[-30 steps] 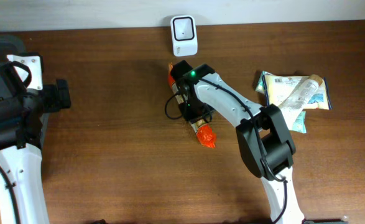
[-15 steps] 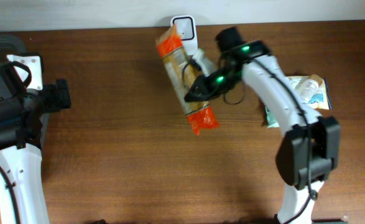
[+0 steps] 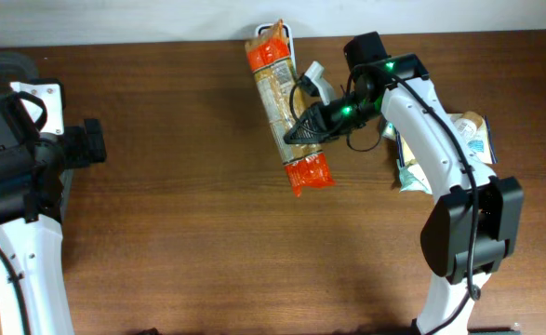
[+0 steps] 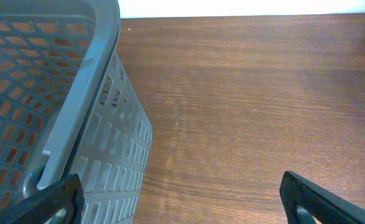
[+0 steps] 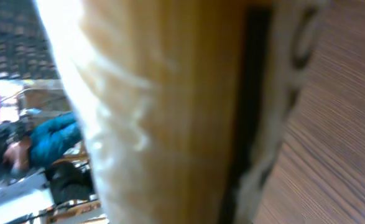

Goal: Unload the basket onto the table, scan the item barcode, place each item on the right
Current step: 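Hold the orange-red package up to the scanner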

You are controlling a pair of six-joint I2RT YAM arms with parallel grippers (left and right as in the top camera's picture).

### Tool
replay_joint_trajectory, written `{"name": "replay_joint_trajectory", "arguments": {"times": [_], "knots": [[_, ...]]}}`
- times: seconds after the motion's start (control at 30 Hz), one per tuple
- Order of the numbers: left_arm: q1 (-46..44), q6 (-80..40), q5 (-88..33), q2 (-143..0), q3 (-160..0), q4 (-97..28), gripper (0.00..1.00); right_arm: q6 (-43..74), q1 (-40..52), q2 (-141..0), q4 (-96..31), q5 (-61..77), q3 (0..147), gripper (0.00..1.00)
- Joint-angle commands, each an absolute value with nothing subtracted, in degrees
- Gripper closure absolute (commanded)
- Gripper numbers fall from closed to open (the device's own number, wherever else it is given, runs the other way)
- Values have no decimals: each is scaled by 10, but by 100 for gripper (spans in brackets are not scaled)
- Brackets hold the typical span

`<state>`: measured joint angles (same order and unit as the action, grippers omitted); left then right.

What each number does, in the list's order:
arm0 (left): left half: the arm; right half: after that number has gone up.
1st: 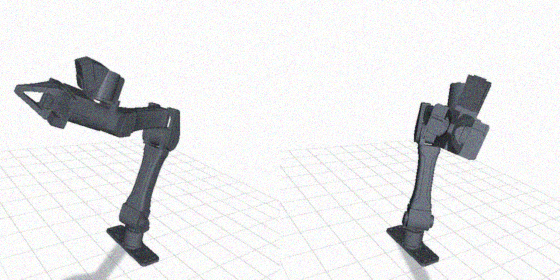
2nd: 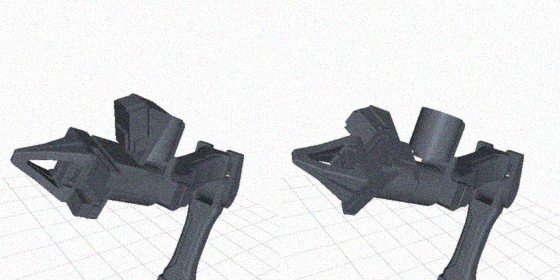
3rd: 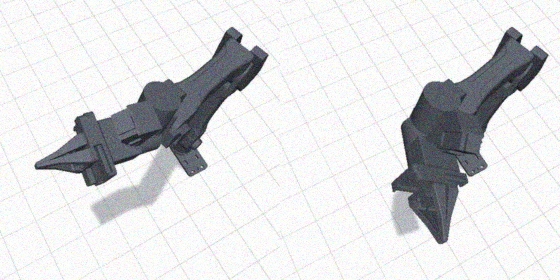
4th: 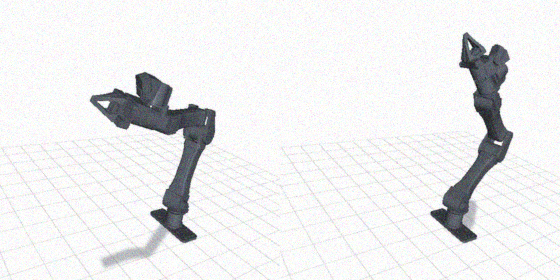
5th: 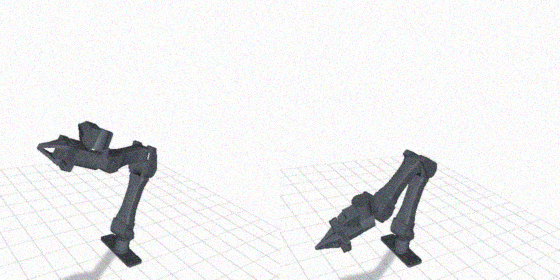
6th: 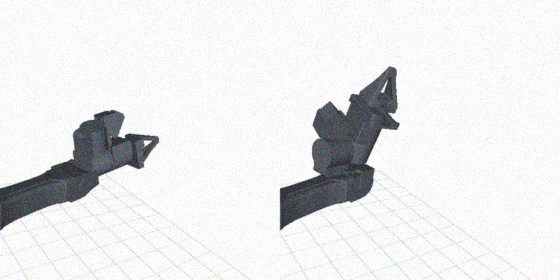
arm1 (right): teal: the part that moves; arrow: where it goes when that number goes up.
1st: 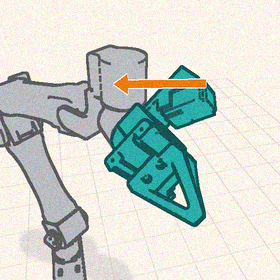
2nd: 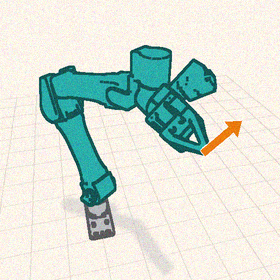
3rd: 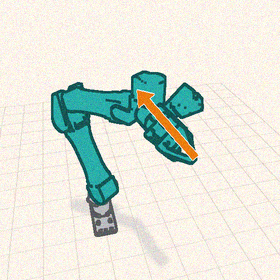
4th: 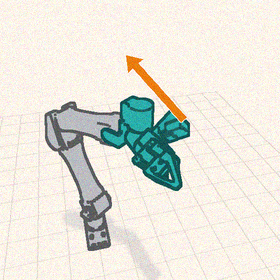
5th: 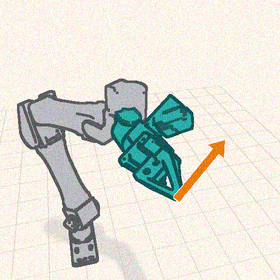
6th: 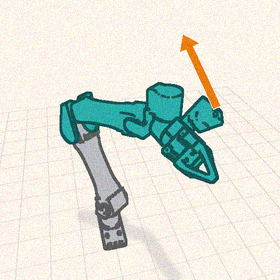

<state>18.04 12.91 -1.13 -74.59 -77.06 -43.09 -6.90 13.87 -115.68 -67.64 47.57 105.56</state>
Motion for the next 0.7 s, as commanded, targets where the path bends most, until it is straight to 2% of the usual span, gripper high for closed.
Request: {"name": "replay_joint_trajectory", "arguments": {"times": [0.0,0.1,0.2,0.3,0.53,0.67], "knots": [[183,138,-17,-745,-776,-430,1,-8,156,-1134,-675,302,1151,96],[183,138,-17,-745,-776,-430,1,15,205,-1138,-650,-68,1216,96],[183,138,-17,-745,-776,-430,1,-55,259,-1158,-547,-355,1215,96],[183,138,-17,-745,-776,-430,1,-126,272,-1190,-454,-441,1215,96],[183,138,-17,-745,-776,-430,1,-519,272,-1351,-71,-630,1214,96],[183,138,-17,-745,-776,-430,1,-566,269,-1414,9,-669,1214,96]]}}
